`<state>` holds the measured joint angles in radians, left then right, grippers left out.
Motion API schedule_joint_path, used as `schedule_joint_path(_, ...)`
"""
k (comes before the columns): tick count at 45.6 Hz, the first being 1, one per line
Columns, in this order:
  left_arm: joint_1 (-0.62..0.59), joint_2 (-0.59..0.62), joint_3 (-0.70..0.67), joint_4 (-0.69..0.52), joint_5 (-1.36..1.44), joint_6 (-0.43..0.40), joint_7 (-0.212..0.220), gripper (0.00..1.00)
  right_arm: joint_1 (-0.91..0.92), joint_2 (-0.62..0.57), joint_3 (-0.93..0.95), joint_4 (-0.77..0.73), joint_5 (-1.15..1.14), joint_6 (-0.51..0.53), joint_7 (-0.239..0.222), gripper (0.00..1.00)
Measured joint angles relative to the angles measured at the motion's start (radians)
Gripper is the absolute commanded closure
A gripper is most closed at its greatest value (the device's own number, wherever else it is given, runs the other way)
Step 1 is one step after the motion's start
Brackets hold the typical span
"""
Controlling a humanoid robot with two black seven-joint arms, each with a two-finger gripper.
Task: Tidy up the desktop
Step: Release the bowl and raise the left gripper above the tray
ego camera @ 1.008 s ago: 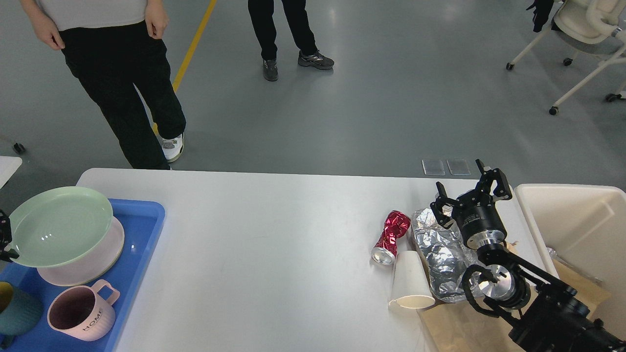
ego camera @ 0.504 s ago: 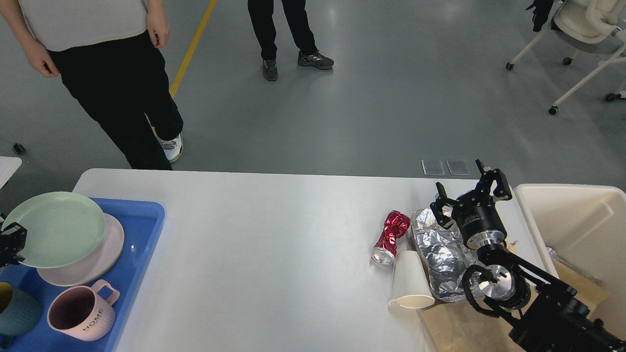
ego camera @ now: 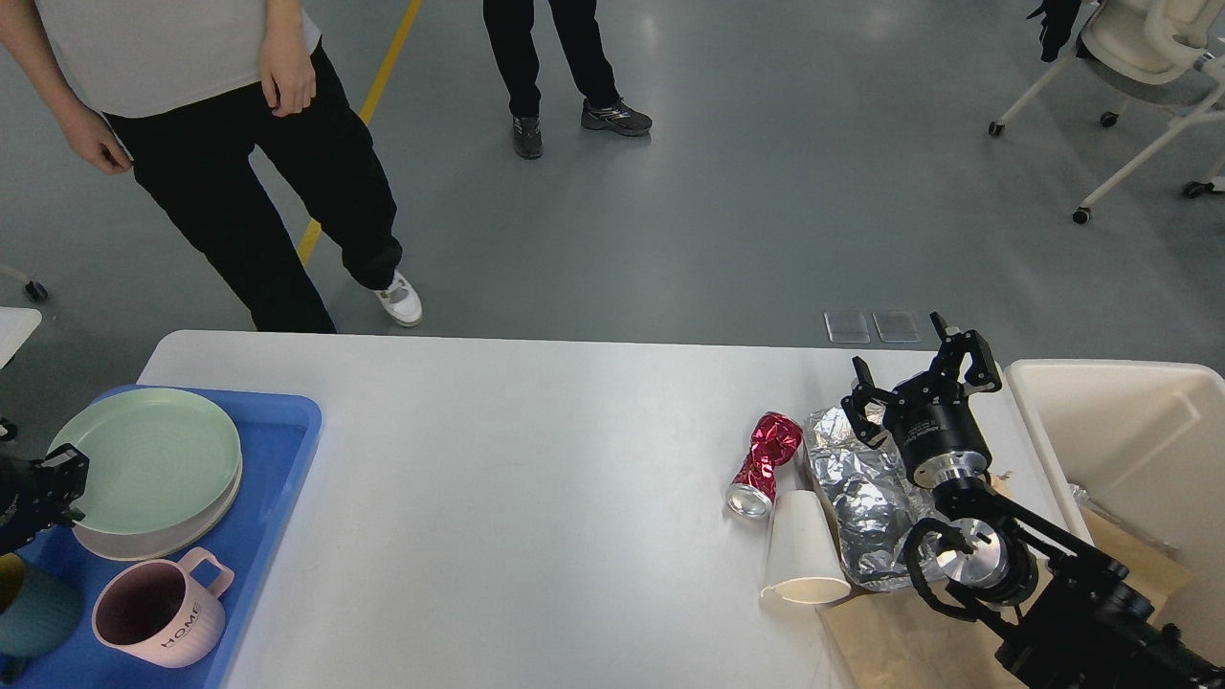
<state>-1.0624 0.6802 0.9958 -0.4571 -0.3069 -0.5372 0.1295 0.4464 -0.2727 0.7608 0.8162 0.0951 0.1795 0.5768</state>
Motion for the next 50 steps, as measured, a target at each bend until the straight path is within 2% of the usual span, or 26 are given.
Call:
schedule_joint_path(4,0.001,0.000,-0.001,0.000,0.000,0.014,-0.005,0.42,0.000,0.000,0.000,0.001,0.000,0.000,0.000,0.00)
schedule_joint_path(9,0.001,-0.001,-0.002,0.001,0.000,0.044,-0.006,0.24,0.000,0.000,0.000,0.001,0.000,0.000,0.000,0.00)
schedule_joint_path(22,-0.009,0.000,-0.006,0.001,0.000,0.073,-0.001,0.06,0.000,0.001,0.000,0.001,0.000,0.000,0.000,0.00)
schedule_joint_path(32,-0.114,0.026,-0.045,-0.006,0.001,0.013,0.002,0.04,0.000,0.001,0.000,0.000,0.000,0.000,0.000,0.00)
schedule_joint_path(36,-0.144,0.068,-0.184,-0.007,0.000,-0.025,0.001,0.04,0.000,0.001,0.000,0.000,0.000,0.000,0.000,0.00)
schedule_joint_path(40,-0.124,0.093,-0.402,-0.007,-0.001,-0.037,-0.007,0.04,0.000,0.001,0.000,0.000,0.000,0.000,0.000,0.00)
schedule_joint_path(42,-0.088,0.098,-0.527,-0.007,-0.001,-0.040,-0.009,0.04,0.000,0.001,0.000,0.000,0.000,0.000,0.000,0.00)
schedule_joint_path(43,-0.045,0.097,-0.656,-0.006,-0.001,-0.042,-0.011,0.04,0.000,0.001,0.000,0.000,0.000,0.000,0.000,0.00)
schedule_joint_path(50,0.111,0.062,-1.103,-0.003,0.000,-0.046,-0.021,0.04,0.000,0.000,0.000,0.000,0.000,0.000,0.000,0.00)
